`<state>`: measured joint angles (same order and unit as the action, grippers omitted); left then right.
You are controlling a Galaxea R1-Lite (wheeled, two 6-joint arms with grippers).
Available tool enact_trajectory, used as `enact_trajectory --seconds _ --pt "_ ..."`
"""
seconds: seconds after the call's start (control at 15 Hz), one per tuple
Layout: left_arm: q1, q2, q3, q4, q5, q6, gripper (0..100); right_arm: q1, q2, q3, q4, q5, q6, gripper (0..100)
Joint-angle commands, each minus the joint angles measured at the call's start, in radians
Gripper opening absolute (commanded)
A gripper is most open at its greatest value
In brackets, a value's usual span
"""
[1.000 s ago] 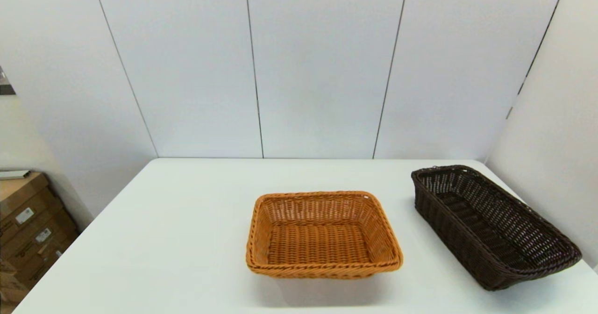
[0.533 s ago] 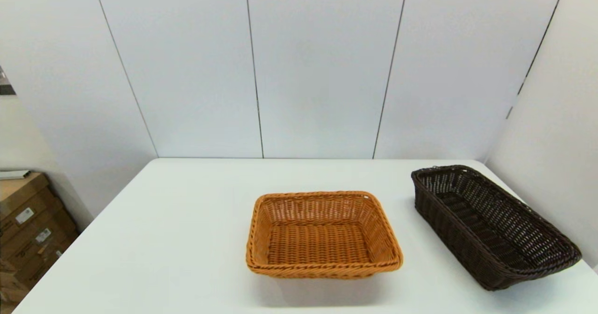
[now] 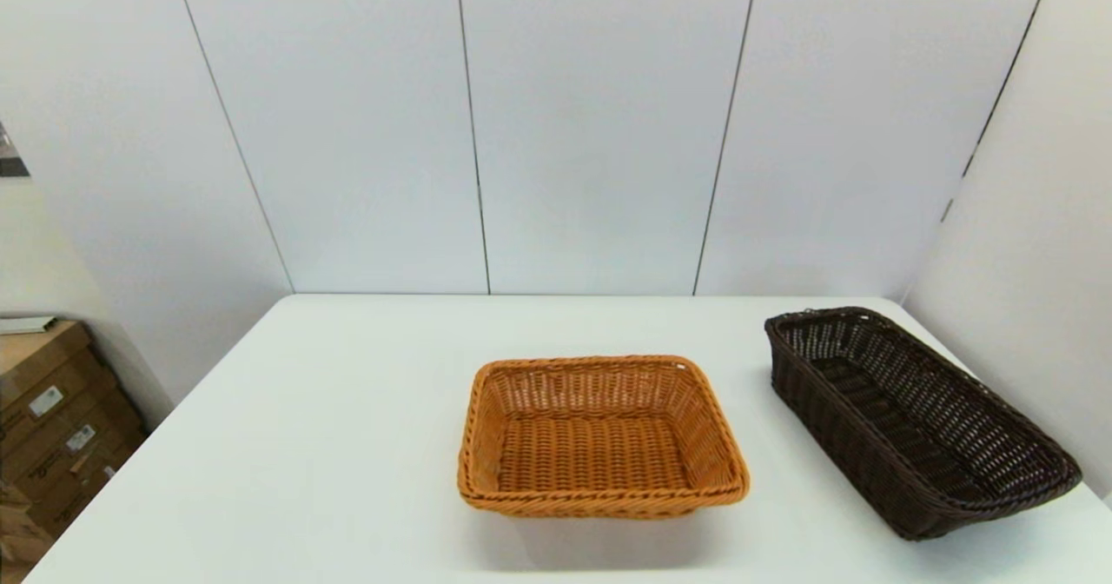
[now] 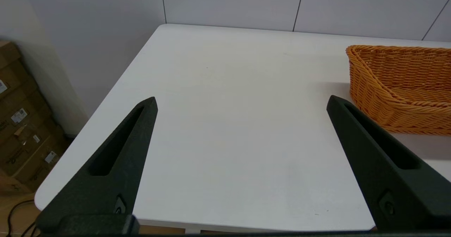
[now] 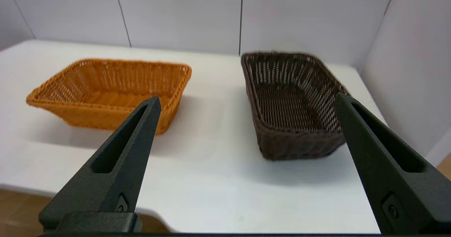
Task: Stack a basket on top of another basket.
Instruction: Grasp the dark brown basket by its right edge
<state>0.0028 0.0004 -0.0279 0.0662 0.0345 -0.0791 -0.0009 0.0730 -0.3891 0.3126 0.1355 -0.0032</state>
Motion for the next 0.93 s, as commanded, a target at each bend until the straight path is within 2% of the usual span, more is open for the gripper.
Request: enact_trajectory --seconds 0.07,0.4,0.53,0.73,0.93 --pt "0.000 -0.002 0.000 0.000 0.001 -0.001 100 -0.001 0.205 -0.082 0.008 0.003 0.026 100" --pt "0.000 -0.002 0.000 0.000 0.001 -0.001 100 -0.013 0.717 -0.263 0.007 -0.007 0.169 100" --pt "0.000 -0.002 0.000 0.000 0.001 -0.001 100 -0.042 0.923 -0.324 -0.004 -0.053 0.184 100" --pt "0.000 -0.002 0.000 0.000 0.001 -0.001 100 -0.091 1.188 -0.479 0.014 -0.102 0.327 100" --pt "0.000 -0.002 0.000 0.000 0.001 -0.001 100 -0.134 1.337 -0.567 0.045 -0.120 0.410 100"
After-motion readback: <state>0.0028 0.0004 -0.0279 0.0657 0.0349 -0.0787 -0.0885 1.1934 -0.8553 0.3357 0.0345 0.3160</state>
